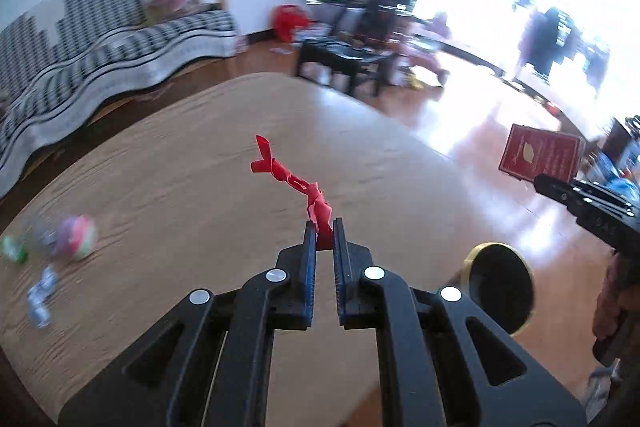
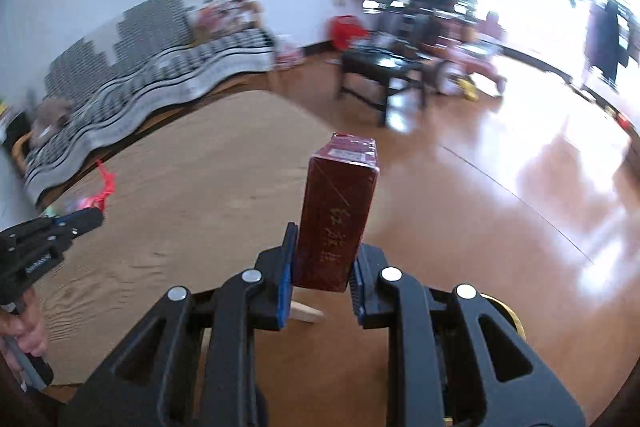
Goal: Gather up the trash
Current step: 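Carry the red ribbon and red box over the trash bin, then open both tools to drop the ribbon and box into the bin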
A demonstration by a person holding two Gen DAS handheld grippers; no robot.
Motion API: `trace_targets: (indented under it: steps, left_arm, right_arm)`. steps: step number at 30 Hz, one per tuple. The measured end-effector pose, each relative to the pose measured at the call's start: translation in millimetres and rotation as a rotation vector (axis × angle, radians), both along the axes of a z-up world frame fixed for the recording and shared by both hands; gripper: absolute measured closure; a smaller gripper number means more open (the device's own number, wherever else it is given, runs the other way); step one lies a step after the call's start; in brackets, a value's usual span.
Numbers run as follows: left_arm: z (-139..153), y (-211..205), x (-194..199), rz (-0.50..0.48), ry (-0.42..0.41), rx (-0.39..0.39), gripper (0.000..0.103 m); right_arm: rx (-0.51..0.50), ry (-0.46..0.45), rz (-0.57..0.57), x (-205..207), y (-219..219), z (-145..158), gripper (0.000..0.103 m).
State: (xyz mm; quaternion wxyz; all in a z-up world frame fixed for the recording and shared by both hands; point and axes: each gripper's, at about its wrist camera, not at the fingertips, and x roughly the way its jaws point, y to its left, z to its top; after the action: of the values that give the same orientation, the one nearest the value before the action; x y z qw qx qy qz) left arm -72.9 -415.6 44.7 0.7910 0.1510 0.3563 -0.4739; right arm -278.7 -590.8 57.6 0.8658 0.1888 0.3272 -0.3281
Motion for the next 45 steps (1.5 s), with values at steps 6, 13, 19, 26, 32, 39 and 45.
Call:
trace_targets:
  steps: [6,13,19,26,32,39,45]
  left_arm:
    - [-13,-84,-89,-0.193,0.072,0.013,0.096]
    - [-68,-159,-191,-0.362,0.156,0.069,0.096]
    - [-120,-184,-218,-0.417,0.217,0.12,0.096]
    - [-147,-195,-231,-0.443,0.196,0.186,0.096]
    - [-149,-199,-228,-0.44,0.187,0.203,0.096]
    - [-148,-197,-230,-0.431,0.187,0.206,0.096]
    - [-147,-196,-234,-0.432,0.191,0.204,0.096]
  right_arm:
    - [0.003,0.028,-0.152,-95,-43,-13,0.079]
    - [0.016,0.042,-0.256,-174,-66,-28,0.079]
    - [0.11,0.067,-0.303,-211,-72,-76,0.079]
    - [0.203,0.131,-0.306,-213,-76,-130,0.079]
    - [0.228,0.146,-0.299,-191,-82,-144,0.079]
    - [0.227,0.143,-0.296,-190,-87,-144,0.079]
    - [0.229,0.141,-0.298,-190,-92,-140,0.079]
